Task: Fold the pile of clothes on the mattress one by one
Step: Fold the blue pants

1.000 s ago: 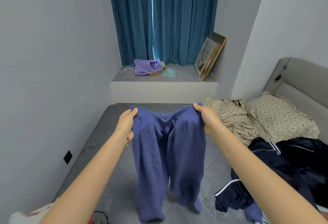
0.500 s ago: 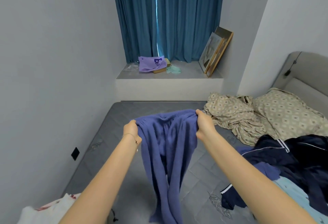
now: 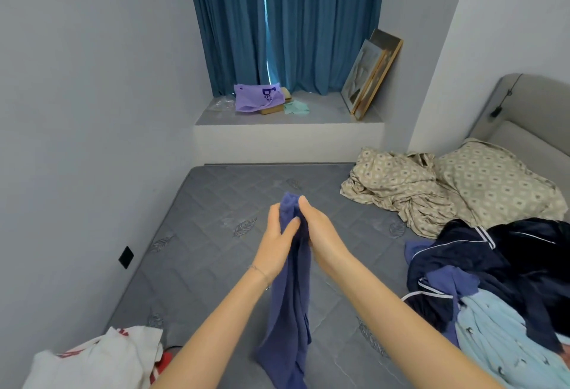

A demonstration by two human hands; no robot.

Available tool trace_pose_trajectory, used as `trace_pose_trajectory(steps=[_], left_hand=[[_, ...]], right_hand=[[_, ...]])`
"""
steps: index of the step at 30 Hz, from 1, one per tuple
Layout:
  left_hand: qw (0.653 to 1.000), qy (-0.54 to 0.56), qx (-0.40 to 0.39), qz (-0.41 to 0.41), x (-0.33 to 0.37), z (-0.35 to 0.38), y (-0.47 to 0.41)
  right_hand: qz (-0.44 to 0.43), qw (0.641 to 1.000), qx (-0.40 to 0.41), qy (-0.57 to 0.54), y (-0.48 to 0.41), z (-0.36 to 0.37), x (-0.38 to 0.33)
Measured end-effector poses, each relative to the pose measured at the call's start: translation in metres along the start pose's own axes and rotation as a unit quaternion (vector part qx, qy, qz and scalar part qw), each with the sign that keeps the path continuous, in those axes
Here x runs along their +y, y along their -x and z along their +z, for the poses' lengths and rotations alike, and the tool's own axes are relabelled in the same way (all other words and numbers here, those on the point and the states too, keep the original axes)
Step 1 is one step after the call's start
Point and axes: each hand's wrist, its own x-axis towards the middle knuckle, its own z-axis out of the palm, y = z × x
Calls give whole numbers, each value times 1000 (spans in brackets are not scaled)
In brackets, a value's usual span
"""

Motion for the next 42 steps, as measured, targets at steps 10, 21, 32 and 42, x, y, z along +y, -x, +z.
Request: trace_pose_trajectory(steps=[10, 21, 32, 42], left_hand=[[986, -77, -126, 80, 4, -6, -2], [973, 107, -163, -120, -14, -20, -34], [988, 26, -132, 79, 12, -24, -39], [956, -83, -268, -81, -39, -70, -31]], right_hand=[[-46, 994, 99, -4, 1, -28, -1], [-43, 996, 19, -82, 16, -44, -1], [-33, 968, -83, 234, 25, -65, -25], [-95, 982, -59, 149, 27, -27, -33]])
